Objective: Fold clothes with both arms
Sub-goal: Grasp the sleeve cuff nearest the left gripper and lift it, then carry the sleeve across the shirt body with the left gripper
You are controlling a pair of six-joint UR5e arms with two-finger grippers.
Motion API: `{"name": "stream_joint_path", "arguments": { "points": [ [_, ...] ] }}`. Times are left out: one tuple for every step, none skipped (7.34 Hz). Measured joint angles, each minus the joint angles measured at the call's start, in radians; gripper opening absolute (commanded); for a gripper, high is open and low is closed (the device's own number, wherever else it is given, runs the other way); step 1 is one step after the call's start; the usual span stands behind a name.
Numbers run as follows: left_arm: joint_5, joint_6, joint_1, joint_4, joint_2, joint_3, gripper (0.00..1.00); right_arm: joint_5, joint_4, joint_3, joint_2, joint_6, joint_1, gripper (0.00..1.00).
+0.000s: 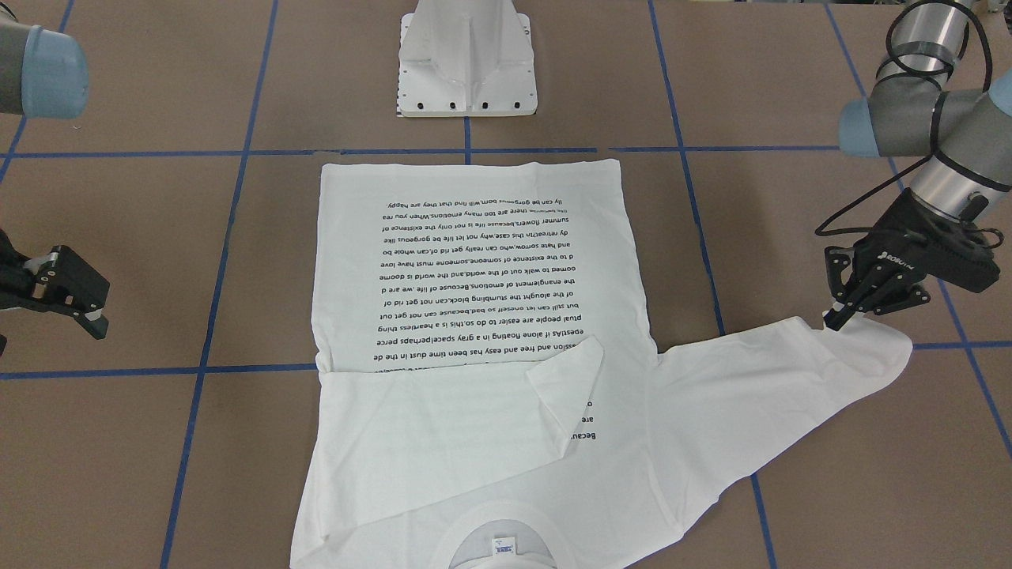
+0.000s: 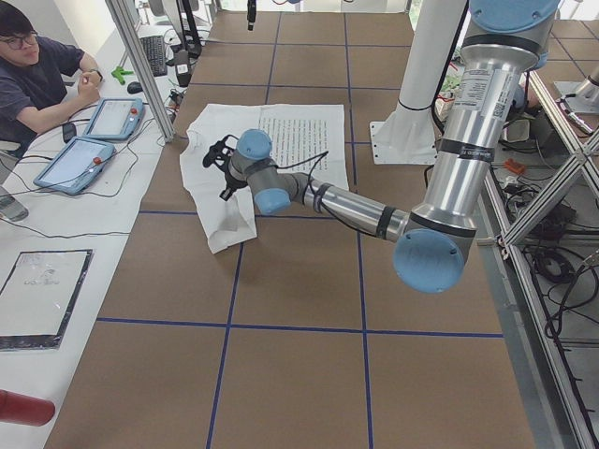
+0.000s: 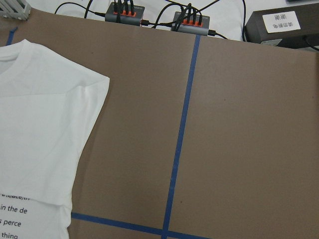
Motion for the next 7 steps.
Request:
{"name": "stream_joint_path", "arguments": {
  "points": [
    [0.003, -0.077, 0.022, 0.129, -0.114, -0.012, 0.0, 0.0, 0.0, 0.001, 0.0, 0.0, 0.0, 1.0],
    [0.014, -0.158, 0.063, 0.219, -0.219, -0.003, 0.0, 0.0, 0.001, 0.001, 0.0, 0.001, 0.0, 1.0],
    [0.033, -0.237, 0.112, 0.27, -0.319, 0.032, 0.0, 0.0, 0.002, -0.001, 0.0, 0.001, -0.001, 1.0],
    [0.057, -0.31, 0.159, 0.292, -0.414, 0.091, 0.0, -0.001, 0.002, -0.002, 0.001, 0.002, -0.001, 1.0],
    [0.089, -0.38, 0.205, 0.298, -0.505, 0.162, 0.0, -0.003, 0.003, -0.004, 0.001, 0.002, -0.001, 1.0],
    [0.116, -0.447, 0.249, 0.297, -0.585, 0.23, 0.0, -0.004, 0.003, -0.006, 0.001, 0.002, -0.002, 1.0],
    [0.14, -0.501, 0.285, 0.295, -0.646, 0.282, 0.0, -0.005, 0.003, -0.008, 0.001, 0.002, -0.002, 1.0]
  ]
}}
